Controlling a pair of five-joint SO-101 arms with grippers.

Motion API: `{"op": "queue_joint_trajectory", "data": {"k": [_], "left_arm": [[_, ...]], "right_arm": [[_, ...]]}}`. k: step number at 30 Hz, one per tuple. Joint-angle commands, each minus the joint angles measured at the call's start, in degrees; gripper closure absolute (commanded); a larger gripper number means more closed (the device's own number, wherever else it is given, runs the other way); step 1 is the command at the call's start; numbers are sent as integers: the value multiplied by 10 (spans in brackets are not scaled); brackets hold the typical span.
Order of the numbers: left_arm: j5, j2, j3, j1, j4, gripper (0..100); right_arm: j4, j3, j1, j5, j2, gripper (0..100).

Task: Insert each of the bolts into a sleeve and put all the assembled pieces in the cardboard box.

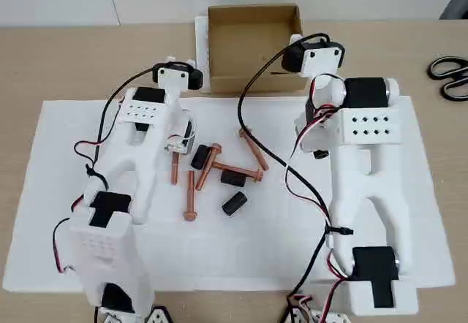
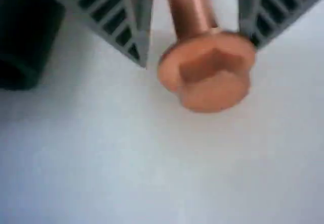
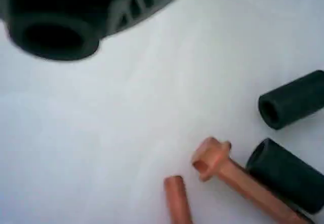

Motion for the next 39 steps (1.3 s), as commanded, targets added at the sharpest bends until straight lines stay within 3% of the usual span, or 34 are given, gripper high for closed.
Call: {"op": "queue_joint_trajectory", "data": {"k": [1,30,39], "left_arm": [[-1,16,-17,1,-9,890],[19,52,-55,1,-2,974],[15,53,-173,1,91,995]], "right_arm": [[-7,-5,-6,-6,-27,995],[-15,-5,-6,-6,-27,995],[-15,-5,-6,-7,-30,995]]}}
